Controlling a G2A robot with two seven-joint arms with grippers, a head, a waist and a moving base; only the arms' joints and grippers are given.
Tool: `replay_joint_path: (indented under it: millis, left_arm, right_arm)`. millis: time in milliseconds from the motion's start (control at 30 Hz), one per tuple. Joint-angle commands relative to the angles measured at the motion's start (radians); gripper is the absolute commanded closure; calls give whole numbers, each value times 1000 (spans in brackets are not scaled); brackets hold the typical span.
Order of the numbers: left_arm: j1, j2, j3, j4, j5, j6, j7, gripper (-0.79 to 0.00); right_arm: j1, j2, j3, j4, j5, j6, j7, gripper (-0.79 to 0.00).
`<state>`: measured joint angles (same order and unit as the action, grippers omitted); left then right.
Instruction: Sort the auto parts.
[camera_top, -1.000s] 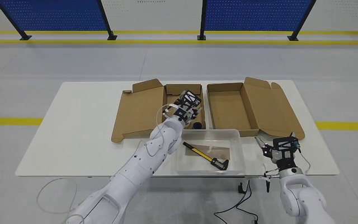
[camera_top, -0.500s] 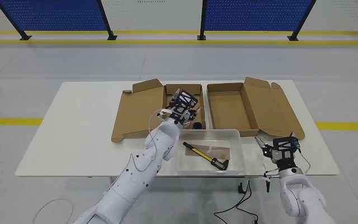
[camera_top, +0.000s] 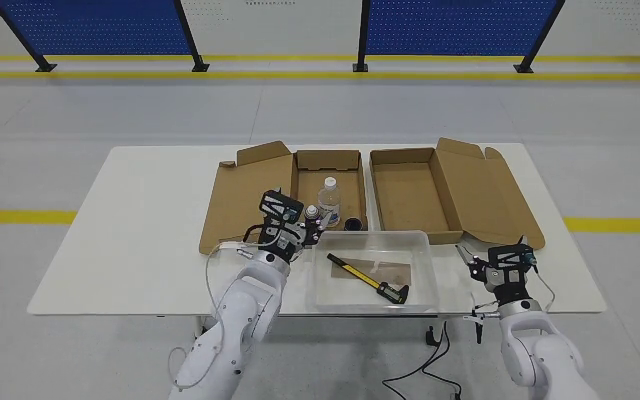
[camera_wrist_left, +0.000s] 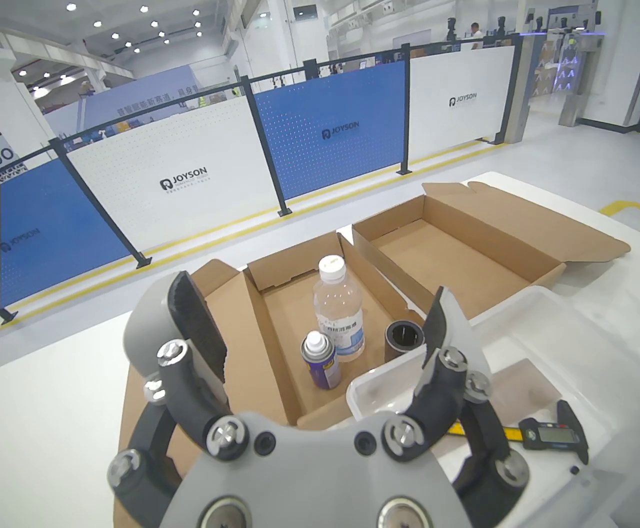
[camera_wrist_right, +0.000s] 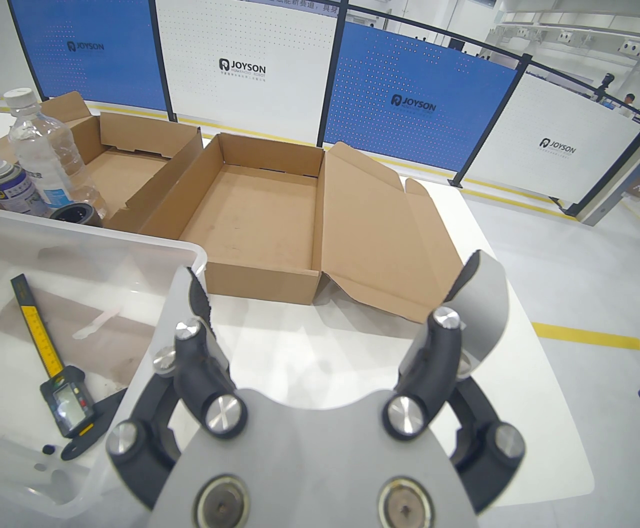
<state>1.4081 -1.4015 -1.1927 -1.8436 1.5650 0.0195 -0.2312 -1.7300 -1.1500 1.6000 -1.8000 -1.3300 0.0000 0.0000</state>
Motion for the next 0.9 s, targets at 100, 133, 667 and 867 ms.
replay_joint_path:
  millis: [100,133,667,867]
  left_arm:
    - [112,5,-12,-67,44,78,11,-785]
    - [137,5,-14,-79,38,95,20,-785]
    - [372,19,-69,-214,111,202,70,-785]
    - [372,19,-69,-214,111,202,70,-785]
  right_arm:
    - [0,0,0,0,0,0,0,-785]
    - [0,0,0,0,0,0,0,-785]
    - [0,0,0,0,0,0,0,-785]
    - [0,0,0,0,0,0,0,-785]
